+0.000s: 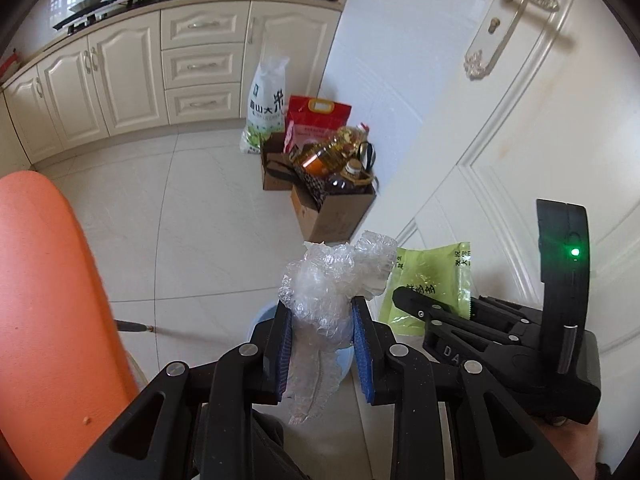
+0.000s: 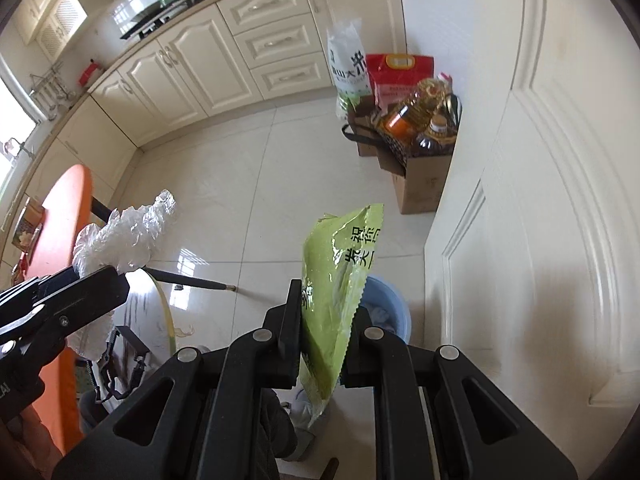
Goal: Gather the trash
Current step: 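Carry the clear plastic wrap and green packet over to the blue bin, then open both grippers above the bin to drop the items, then move both open grippers back over the orange table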
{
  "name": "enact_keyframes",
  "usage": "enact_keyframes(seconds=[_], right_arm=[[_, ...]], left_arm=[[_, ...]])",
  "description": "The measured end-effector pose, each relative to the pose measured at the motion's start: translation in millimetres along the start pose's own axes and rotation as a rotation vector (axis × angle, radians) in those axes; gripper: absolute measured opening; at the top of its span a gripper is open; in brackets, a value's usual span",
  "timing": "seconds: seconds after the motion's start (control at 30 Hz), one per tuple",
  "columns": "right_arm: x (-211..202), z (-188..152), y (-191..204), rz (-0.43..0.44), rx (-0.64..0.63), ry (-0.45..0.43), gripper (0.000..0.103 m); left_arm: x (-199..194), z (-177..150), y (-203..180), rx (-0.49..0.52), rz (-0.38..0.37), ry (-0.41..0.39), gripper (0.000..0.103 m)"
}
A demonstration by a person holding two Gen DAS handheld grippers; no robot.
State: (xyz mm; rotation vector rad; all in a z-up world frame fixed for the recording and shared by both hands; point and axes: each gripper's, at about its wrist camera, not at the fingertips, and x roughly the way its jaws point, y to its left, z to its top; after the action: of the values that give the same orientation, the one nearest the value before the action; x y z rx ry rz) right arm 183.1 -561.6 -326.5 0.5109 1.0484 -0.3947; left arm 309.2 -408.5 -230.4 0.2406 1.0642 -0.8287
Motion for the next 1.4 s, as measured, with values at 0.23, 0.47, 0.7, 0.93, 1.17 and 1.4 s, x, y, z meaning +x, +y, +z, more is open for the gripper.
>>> enact_keyframes(seconds=[0.23, 0.47, 0.7, 0.93, 1.17, 1.4], right_arm=[[62, -12, -26, 0.028, 0.066, 0.110, 0.014], [84, -7, -40, 0.030, 0.110, 0.146, 0.028], [81, -9, -42, 0.005, 0.135, 0.129, 0.088], [55, -11, -43, -0.062, 0.164, 0.071, 0.103], [-2, -2, -20, -0.083, 0.142, -0.033, 0.103], [-85, 12, 24, -0.068, 0.075, -0.194, 0.103]], left_arm=[[98, 47, -16, -0.007, 0.033, 0.140, 0.024], [149, 78, -36, -0.001, 0.068, 0.213, 0.051], [147, 72, -40, -0.006, 0.104, 0.199, 0.075], [109, 62, -53, 0.014, 0.132, 0.120, 0.096], [35, 37, -69, 0.038, 0.132, -0.021, 0.102], [-69, 2, -57, 0.014, 0.094, -0.210, 0.102]])
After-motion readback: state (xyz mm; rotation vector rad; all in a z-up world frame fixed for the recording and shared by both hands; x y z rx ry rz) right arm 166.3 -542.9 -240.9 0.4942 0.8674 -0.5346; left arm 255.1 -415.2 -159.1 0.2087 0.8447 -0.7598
